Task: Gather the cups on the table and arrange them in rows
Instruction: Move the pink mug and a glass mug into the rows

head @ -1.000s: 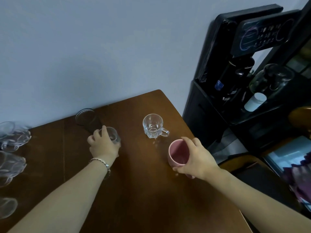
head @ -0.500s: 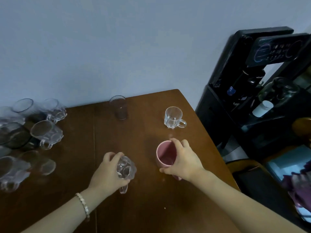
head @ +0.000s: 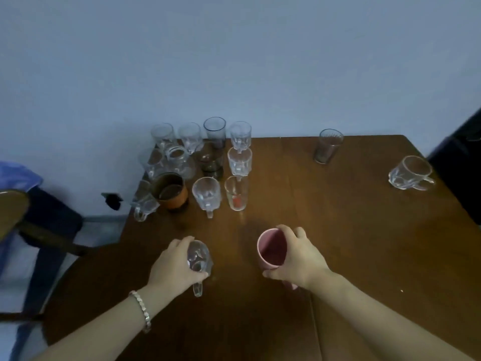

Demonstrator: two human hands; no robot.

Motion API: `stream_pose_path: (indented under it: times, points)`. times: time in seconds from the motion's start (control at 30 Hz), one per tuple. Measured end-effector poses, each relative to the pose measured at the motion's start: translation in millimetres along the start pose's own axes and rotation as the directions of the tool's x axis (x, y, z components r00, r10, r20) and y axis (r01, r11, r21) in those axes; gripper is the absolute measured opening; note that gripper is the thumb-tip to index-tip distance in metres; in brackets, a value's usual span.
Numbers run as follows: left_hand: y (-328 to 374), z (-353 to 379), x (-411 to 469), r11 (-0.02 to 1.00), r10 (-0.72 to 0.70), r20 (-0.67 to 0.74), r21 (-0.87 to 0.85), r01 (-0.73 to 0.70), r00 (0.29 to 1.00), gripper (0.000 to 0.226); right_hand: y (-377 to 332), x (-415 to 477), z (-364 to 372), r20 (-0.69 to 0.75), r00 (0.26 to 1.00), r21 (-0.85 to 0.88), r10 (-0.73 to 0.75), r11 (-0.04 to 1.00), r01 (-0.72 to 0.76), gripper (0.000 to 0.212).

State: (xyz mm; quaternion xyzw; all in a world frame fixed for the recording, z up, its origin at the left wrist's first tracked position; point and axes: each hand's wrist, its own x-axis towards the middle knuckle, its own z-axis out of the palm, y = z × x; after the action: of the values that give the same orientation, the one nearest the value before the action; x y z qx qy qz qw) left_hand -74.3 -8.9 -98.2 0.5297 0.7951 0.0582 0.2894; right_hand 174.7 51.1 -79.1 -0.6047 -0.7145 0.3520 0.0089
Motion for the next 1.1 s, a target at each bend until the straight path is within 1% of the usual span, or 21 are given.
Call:
stream_pose_path:
  times: [0.13,0.27,0.37,0.47,0.63,0.77,0.9,1.0,1.03,1.1]
  points:
    - [-65,-34,20,0.998,-0.031,-0.062,0.045,0.033,0.998,0.093,-52,7,43,0.013,1.0,0.011,0.017,1.0,-0.017,0.104]
    - [-102,-55,44,0.998,-0.051,-0.111,0.034,0.055,0.992,0.09,-87,15,76,-0.004,0.998,0.045,0.07,0.997,-0.069,0.104]
    - [-118,-62,56,0.998,-0.055,-0.112,0.007,0.056,0.992,0.084,-111,24,99,-0.045,0.992,0.057,0.118,0.992,-0.115,0.103]
    - [-132,-62,62,0.997,-0.08,-0.102,-0.015,0.078,0.992,0.088,-141,40,123,-0.079,0.985,0.085,0.155,0.985,-0.149,0.102]
    - [-143,-59,67,0.997,-0.063,-0.099,-0.051,0.058,0.993,0.089,-192,76,153,-0.104,0.98,0.092,0.172,0.982,-0.163,0.102]
    - [-148,-55,69,0.997,-0.046,-0.119,-0.066,0.038,0.992,0.089,-218,88,167,-0.114,0.971,0.123,0.208,0.973,-0.194,0.106]
    - [-150,-55,72,0.998,-0.026,-0.112,-0.063,0.019,0.993,0.09,-217,87,166,-0.049,0.973,0.133,0.224,0.967,-0.216,0.11]
    - [-149,-57,72,0.998,-0.013,-0.092,-0.058,0.007,0.996,0.09,-206,77,155,0.05,0.977,0.115,0.209,0.97,-0.213,0.115]
    - [-149,-59,71,0.999,-0.006,-0.078,-0.054,0.002,0.997,0.092,-200,73,149,0.09,0.977,0.097,0.193,0.975,-0.202,0.112]
    - [-143,-63,67,1.0,0.001,-0.032,0.0,-0.001,0.999,0.096,-185,65,135,0.19,0.969,0.018,0.157,0.986,-0.164,0.094]
